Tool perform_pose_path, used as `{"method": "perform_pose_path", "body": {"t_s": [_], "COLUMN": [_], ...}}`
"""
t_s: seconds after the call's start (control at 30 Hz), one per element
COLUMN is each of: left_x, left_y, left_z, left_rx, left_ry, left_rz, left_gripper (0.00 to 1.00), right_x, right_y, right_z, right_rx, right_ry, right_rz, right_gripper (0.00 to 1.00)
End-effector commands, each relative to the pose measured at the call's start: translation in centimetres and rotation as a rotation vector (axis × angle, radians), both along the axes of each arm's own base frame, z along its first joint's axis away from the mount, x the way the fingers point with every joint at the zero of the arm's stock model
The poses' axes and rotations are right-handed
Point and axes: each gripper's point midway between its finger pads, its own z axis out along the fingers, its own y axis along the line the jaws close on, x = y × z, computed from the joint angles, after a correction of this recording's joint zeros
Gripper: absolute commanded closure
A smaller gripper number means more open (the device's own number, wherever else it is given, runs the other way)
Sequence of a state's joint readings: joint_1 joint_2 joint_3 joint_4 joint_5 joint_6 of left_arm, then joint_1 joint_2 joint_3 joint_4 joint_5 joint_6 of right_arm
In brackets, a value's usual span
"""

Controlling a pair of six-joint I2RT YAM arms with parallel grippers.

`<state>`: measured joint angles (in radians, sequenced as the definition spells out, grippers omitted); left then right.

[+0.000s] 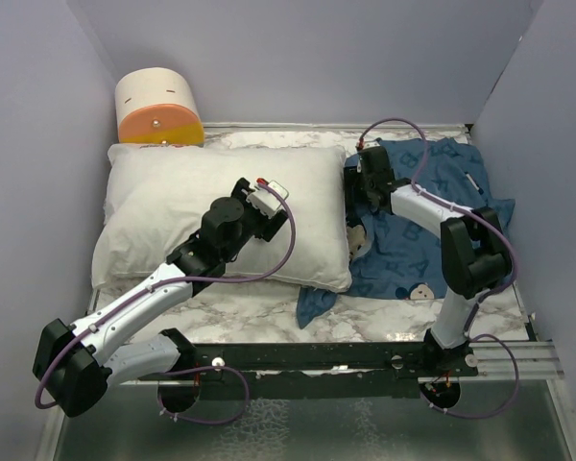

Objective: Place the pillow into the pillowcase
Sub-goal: Pick up the pillowcase from the center of the board.

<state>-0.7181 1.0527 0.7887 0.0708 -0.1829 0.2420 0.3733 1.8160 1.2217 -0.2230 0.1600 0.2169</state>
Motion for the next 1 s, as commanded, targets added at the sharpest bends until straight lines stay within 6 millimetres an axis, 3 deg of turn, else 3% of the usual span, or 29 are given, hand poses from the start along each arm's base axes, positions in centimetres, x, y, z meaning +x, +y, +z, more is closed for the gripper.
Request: {"method": "perform_pose_path", "body": {"t_s": [0.0,0.13,0.43,0.53,0.67,0.97], "left_x": [-0.1,-0.1,-1.1,-2.2,-2.2,-2.1], "left_y": [0.2,0.2,-0.8,-1.5,-1.8,-1.8], "left_z": [0.2,0.2,0.6,1.4,0.9,0.4], "left_rx": [-0.001,-0.002,-0.027,-0.060,-0.053,-0.039], "left_ry": [-0.020,-0.020,-0.036,-0.074,-0.067,-0.050], "left_rz": [-0.002,-0.006,-0.089,-0.160,-0.176,-0.175], "left_gripper": [0.26,0.26,0.26,0.26,0.26,0.26], "right_x": [1.9,2.2,2.8,2.7,2.6,2.7], "right_y": [-0.4,-1.1,-0.6,-0.1,0.1,-2.3], "right_z": [1.0,1.3,1.6,2.3,3.1,4.3], "right_rx": [-0.029,-0.062,-0.042,-0.010,0.008,-0.073], "right_ry": [-0.064,-0.086,-0.098,-0.114,-0.130,-0.168], "right_rz": [-0.034,-0.058,-0.049,-0.035,-0.024,-0.110], "right_gripper": [0.41,0.63,0.87,0.86,0.74,0.73]}}
